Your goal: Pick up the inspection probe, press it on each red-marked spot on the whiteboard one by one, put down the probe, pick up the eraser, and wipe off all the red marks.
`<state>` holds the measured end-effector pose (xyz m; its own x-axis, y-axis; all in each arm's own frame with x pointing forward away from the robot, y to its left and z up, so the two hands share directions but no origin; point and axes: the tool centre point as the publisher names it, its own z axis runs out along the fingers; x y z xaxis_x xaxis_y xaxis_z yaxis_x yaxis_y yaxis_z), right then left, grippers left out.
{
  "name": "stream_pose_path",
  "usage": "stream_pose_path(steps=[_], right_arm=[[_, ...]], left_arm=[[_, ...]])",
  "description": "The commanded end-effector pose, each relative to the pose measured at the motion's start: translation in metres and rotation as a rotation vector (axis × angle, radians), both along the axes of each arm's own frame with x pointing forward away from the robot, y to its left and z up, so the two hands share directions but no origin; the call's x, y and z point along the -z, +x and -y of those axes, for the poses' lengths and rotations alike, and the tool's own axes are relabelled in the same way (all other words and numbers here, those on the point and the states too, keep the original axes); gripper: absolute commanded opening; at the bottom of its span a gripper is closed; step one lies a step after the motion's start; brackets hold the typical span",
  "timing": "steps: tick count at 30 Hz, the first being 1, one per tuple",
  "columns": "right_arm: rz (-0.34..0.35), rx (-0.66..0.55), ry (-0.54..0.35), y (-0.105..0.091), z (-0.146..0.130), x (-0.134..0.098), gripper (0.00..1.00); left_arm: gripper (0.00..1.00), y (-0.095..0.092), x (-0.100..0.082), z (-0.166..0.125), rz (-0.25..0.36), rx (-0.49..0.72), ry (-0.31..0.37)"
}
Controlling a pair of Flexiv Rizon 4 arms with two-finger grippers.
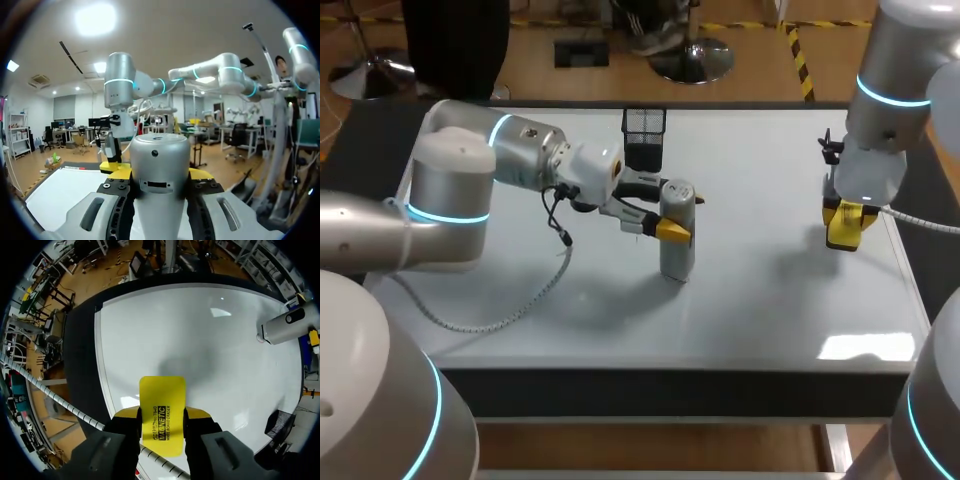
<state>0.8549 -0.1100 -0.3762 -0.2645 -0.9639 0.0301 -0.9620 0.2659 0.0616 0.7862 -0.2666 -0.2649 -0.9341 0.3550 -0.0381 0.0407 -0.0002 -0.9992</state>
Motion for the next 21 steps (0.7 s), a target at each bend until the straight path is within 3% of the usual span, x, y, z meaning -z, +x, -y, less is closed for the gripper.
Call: stream_pose_path(steps=[1,21], right_arm=[[0.0,-0.002,-0.002,0.001,0.001,0.0,0.0],[0.0,-0.002,-0.002,0.001,0.001,0.0,0.0]], left_arm=[[0.0,0.005,0.009,0.003,-0.009,0.019,0.001],[0.0,0.01,0.026,0.005,-0.03,0.015,0.017]])
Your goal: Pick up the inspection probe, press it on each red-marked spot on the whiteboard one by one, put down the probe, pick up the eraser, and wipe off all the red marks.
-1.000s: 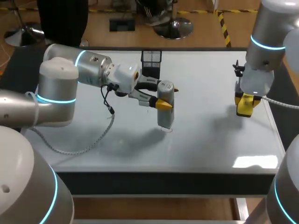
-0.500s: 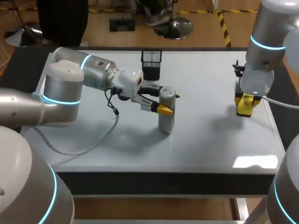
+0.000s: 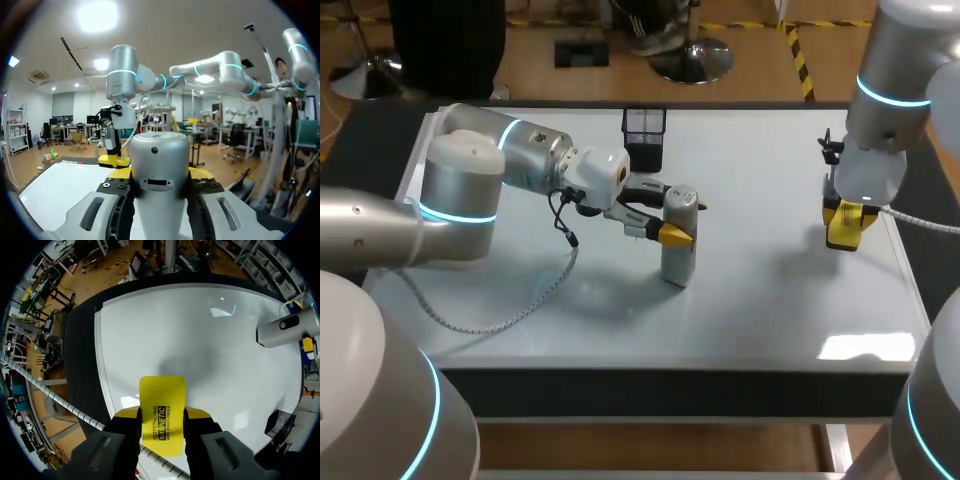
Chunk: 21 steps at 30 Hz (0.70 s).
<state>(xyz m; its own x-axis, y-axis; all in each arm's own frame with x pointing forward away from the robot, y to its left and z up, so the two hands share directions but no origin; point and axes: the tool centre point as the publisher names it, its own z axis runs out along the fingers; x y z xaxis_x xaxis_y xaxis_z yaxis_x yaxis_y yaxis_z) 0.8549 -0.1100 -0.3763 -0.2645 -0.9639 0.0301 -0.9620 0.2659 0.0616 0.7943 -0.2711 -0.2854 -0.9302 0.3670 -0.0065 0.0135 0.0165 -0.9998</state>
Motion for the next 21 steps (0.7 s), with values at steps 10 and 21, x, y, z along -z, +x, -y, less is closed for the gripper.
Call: stream_pose_path(steps=[10,21], right_arm=[[0.0,-0.002,-0.002,0.001,0.001,0.0,0.0],[0.0,-0.002,-0.002,0.001,0.001,0.0,0.0]], left_arm=[[0.0,0.002,0.005,0.001,-0.003,0.004,0.0],[0.0,0.006,-0.007,-0.003,-0.017,0.058,-0.02]])
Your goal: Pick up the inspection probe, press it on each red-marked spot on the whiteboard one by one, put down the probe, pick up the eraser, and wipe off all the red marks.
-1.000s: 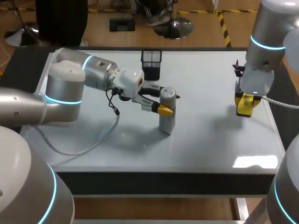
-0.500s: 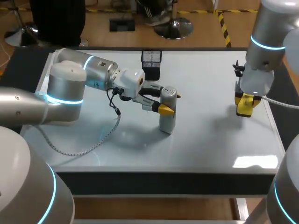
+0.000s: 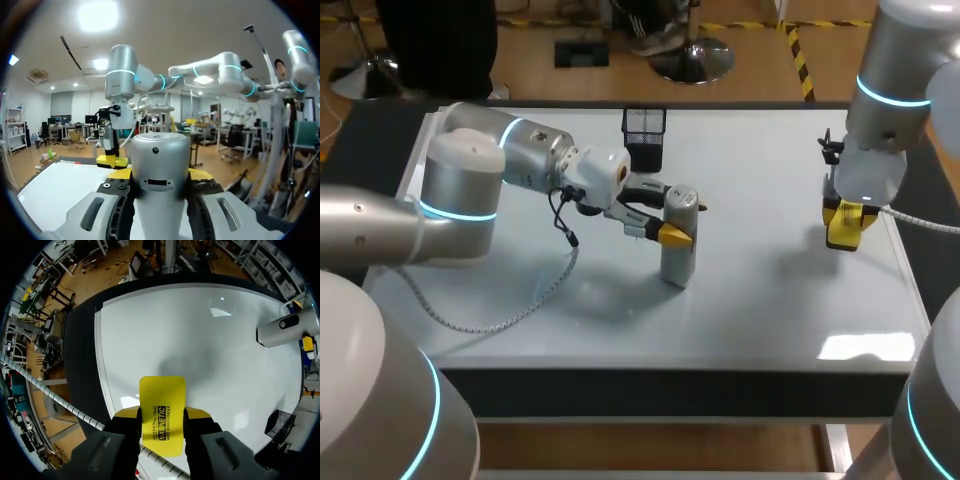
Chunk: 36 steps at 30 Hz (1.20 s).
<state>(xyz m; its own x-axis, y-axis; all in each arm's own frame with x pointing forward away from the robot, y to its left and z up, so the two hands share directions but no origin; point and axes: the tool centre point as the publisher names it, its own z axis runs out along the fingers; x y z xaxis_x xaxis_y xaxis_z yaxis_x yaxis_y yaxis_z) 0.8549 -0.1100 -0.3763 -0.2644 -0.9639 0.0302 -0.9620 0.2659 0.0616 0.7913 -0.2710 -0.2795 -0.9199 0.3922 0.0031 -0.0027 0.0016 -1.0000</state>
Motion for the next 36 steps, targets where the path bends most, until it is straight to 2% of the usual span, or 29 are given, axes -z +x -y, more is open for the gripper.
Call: stream_pose_path(steps=[1,6,10,23,31,36], right_arm=[[0.0,-0.002,-0.002,0.001,0.001,0.0,0.0],[0.0,-0.002,-0.002,0.001,0.001,0.0,0.0],[0.0,-0.002,-0.002,0.001,0.001,0.0,0.0],[0.0,-0.002,-0.002,0.001,0.001,0.0,0.0],[0.0,-0.002,-0.002,0.001,0.001,0.0,0.0],[0.0,-0.002,-0.002,0.001,0.001,0.0,0.0]], left_arm=[[0.0,0.01,-0.003,-0.005,0.003,0.033,-0.005],[0.0,0.018,-0.013,-0.017,0.005,0.1,-0.023],[0.0,0.022,-0.018,-0.026,0.032,0.157,-0.018],[0.0,0.051,-0.032,-0.071,0.043,0.163,-0.011],[0.0,0.074,-0.043,-0.108,0.027,0.117,-0.032],[0.0,0.089,-0.046,-0.125,0.035,0.101,-0.02]])
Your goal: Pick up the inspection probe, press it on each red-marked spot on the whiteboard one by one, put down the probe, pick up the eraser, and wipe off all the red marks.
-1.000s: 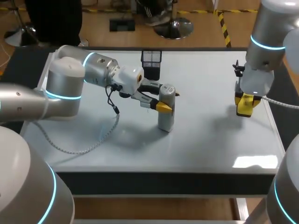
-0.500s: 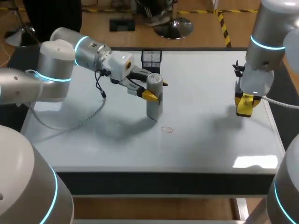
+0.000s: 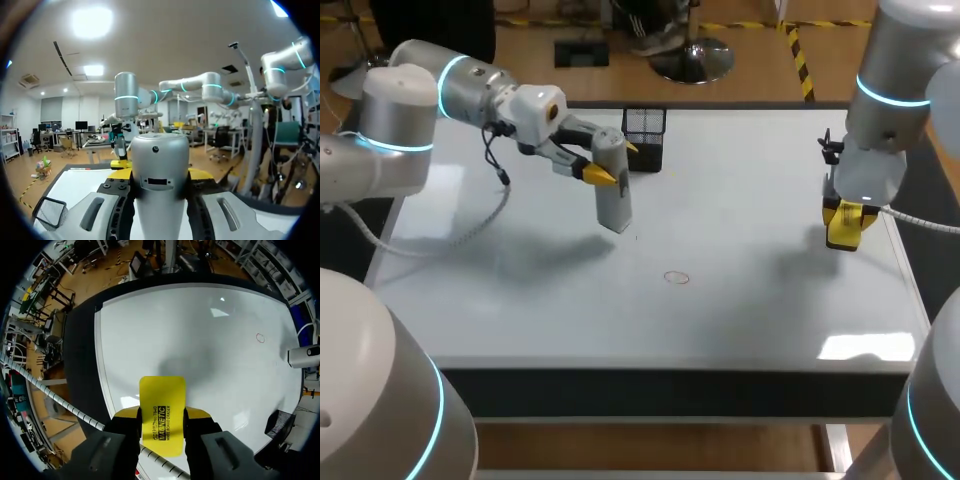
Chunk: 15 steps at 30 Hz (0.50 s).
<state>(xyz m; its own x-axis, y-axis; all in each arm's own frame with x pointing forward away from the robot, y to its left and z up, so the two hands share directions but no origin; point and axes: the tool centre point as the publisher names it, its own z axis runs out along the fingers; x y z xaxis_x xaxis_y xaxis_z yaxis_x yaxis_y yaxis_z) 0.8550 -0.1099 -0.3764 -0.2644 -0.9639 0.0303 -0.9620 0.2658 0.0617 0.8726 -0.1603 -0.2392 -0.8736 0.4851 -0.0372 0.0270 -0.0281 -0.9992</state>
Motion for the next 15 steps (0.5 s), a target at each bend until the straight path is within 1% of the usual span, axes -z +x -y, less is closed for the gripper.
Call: stream_pose_path(steps=[1,8,15], right_arm=[[0.0,-0.002,-0.002,0.0,0.001,0.0,0.0],[0.0,-0.002,-0.002,0.0,0.001,0.0,0.0],[0.0,-0.002,-0.002,0.0,0.001,0.0,0.0]], left_arm=[[0.0,0.011,-0.007,-0.018,0.001,-0.009,0.004],[0.0,0.031,-0.011,-0.04,0.01,-0.028,0.022],[0.0,0.044,-0.013,-0.059,0.002,-0.023,0.026]])
